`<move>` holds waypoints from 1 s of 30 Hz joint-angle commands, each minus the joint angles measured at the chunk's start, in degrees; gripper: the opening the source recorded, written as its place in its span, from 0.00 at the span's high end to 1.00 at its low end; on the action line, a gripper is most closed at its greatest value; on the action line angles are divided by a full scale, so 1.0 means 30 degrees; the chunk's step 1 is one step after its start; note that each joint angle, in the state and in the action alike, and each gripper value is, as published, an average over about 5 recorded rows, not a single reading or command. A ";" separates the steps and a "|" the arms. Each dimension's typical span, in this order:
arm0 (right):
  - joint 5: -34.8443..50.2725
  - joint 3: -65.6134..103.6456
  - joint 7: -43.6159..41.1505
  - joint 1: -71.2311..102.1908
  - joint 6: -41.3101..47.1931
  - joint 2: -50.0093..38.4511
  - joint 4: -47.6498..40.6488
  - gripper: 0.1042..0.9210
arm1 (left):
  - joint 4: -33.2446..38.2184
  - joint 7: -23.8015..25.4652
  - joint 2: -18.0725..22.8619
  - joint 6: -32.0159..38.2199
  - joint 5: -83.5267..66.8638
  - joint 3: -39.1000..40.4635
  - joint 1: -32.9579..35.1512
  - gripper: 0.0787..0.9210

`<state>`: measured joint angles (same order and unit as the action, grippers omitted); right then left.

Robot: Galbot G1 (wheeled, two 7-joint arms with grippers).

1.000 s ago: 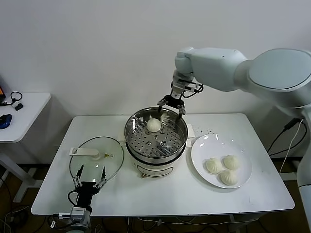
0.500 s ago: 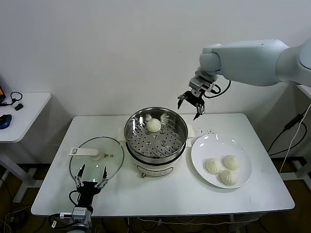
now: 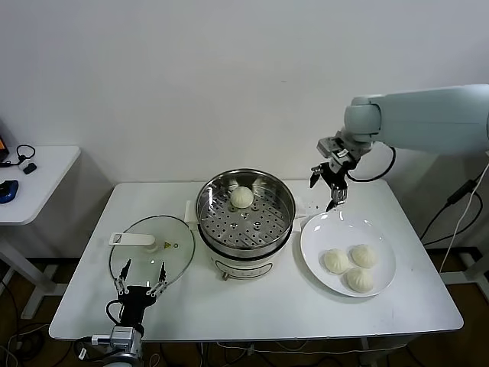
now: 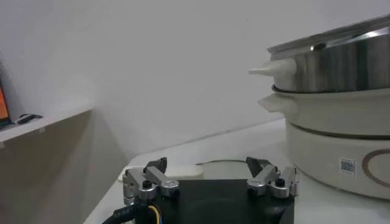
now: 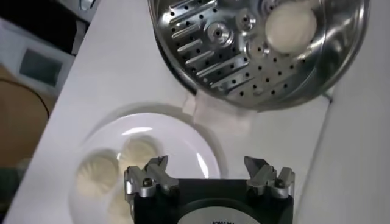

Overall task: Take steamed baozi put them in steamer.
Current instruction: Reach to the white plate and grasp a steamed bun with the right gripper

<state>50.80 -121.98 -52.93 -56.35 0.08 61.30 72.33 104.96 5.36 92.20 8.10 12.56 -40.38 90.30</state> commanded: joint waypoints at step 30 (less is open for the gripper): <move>-0.1453 0.0806 0.0961 0.3820 0.2857 -0.2161 0.0860 0.12 | -0.0433 -0.0058 0.0901 0.0229 0.0006 -0.0308 -0.0049 0.12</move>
<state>47.36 -119.93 -50.48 -46.70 8.33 55.28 74.94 103.68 5.20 92.20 8.79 12.45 -41.28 90.18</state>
